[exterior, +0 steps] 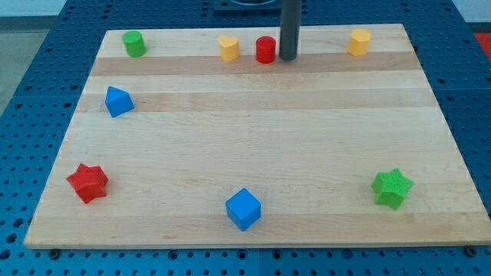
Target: Keep yellow heart and red circle in a diagonal line with blue triangle
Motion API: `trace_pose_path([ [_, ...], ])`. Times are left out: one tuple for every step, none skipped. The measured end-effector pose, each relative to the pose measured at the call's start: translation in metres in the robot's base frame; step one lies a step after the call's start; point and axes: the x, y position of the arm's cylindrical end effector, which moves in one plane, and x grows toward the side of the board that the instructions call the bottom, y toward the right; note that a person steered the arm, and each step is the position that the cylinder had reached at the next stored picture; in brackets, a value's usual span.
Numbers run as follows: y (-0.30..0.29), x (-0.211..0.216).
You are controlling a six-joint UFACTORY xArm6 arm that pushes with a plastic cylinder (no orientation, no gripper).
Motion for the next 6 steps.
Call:
trace_pose_path([
  [0.002, -0.052],
  [-0.058, -0.054],
  [-0.087, -0.054],
  [-0.087, -0.048],
  [-0.087, -0.029],
  [-0.087, -0.018],
])
